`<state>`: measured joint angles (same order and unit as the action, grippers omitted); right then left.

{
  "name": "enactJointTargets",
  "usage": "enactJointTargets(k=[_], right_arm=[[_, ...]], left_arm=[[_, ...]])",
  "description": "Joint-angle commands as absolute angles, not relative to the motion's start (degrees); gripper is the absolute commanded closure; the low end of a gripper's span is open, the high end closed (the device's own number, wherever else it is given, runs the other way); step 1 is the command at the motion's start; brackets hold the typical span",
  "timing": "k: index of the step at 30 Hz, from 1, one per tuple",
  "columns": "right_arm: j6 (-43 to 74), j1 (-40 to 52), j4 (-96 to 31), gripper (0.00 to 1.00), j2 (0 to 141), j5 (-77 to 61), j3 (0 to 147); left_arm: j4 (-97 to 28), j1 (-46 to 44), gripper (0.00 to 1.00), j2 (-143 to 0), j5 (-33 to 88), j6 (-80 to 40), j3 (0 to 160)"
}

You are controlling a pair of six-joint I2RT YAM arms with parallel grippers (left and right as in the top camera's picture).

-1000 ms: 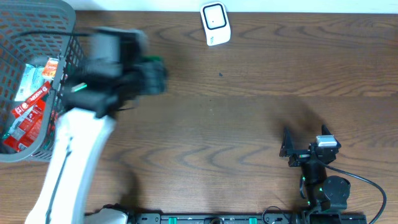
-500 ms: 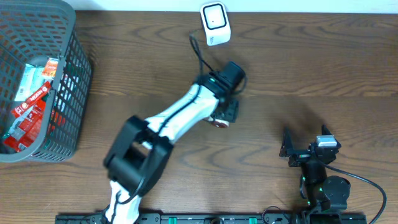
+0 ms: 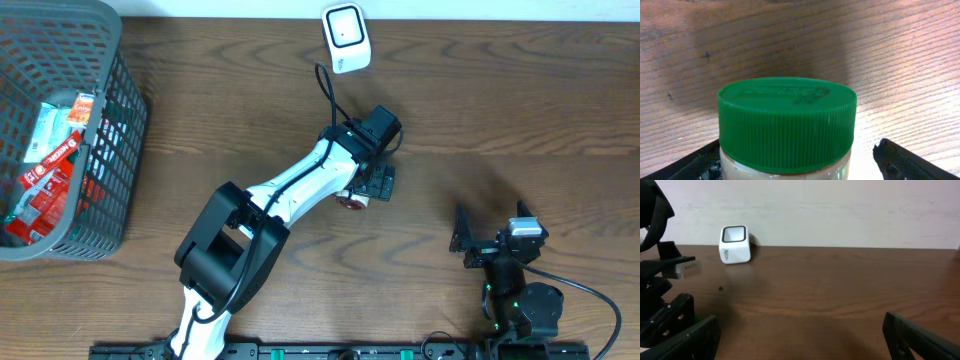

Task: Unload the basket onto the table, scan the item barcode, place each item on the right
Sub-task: 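Carry the jar out and lower it onto the table center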

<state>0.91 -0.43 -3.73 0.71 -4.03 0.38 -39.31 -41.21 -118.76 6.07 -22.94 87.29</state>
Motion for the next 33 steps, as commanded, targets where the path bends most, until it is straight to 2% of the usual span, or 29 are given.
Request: enactJointTargets(k=[1,14,28,33], right_arm=[[1.7,0.1,-3.9,0.01,0.5,-3.9,0.3],[1.7,0.1,-3.9,0.01,0.5,-3.9,0.3],[1.7,0.1,-3.9,0.01,0.5,-3.9,0.3],[1.7,0.1,-3.9,0.01,0.5,-3.9,0.3]], left_arm=[[-39.3,-41.3,0.06,-117.9,6.0,-23.2,87.8],[-39.9,-41.2,0.05,-114.0,-1.0,-19.7,88.4],[-41.9,-41.1,0.04,-111.1,-1.1,-16.9,88.4],[-43.8,-40.8,0.04,-107.8,-1.2,-12.0,88.4]])
